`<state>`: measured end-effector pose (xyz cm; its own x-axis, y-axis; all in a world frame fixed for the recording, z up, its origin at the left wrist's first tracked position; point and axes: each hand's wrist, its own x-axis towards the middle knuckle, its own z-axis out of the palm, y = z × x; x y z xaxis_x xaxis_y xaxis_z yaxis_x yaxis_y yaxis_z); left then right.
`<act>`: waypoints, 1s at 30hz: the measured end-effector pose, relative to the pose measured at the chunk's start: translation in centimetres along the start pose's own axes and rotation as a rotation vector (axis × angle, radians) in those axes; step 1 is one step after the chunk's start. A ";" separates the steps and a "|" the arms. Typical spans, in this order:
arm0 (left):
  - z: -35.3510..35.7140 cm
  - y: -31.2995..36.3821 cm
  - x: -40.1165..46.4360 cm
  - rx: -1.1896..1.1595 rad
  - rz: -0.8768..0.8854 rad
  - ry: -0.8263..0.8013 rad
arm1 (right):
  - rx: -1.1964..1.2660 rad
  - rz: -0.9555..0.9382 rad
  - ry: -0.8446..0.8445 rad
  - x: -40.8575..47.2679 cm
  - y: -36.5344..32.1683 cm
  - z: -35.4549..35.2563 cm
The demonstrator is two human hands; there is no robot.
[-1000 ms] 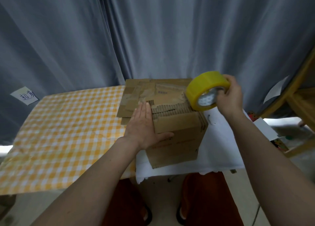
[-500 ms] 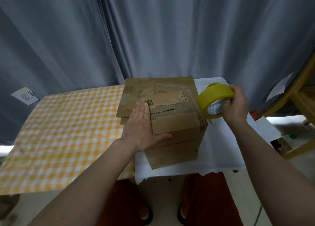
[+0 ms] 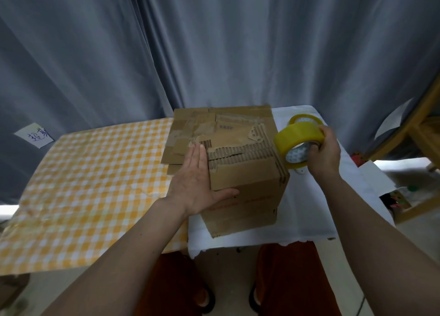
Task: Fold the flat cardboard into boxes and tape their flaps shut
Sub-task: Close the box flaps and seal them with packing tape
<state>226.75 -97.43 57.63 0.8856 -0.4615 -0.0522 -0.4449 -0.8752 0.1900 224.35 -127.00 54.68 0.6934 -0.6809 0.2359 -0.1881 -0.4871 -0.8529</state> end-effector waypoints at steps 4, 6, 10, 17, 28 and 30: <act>-0.1 -0.7 -0.2 -0.342 0.011 -0.056 | 0.151 0.065 -0.098 -0.6 0.7 -1.0; -0.2 -0.9 -0.4 -0.520 0.012 -0.069 | 0.267 0.131 -0.151 -1.1 1.3 -2.2; -1.6 -1.0 0.1 -0.773 0.076 -0.060 | 0.393 0.251 -0.522 -2.3 2.5 -5.9; -4.4 -1.2 2.2 -0.912 -0.204 -0.102 | 0.815 0.509 -0.914 -4.0 2.2 -8.5; -1.6 0.0 2.0 -0.987 -0.135 0.242 | 0.610 0.480 -1.314 -9.0 -0.7 -5.1; -0.7 0.4 0.9 -1.130 -0.062 0.113 | 0.611 0.424 -1.354 -10.0 -1.5 -3.8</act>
<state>227.44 -98.07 58.38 0.9344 -0.3559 -0.0148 -0.0751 -0.2375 0.9685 215.08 -121.57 55.38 0.8186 0.4467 -0.3610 -0.4577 0.1276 -0.8799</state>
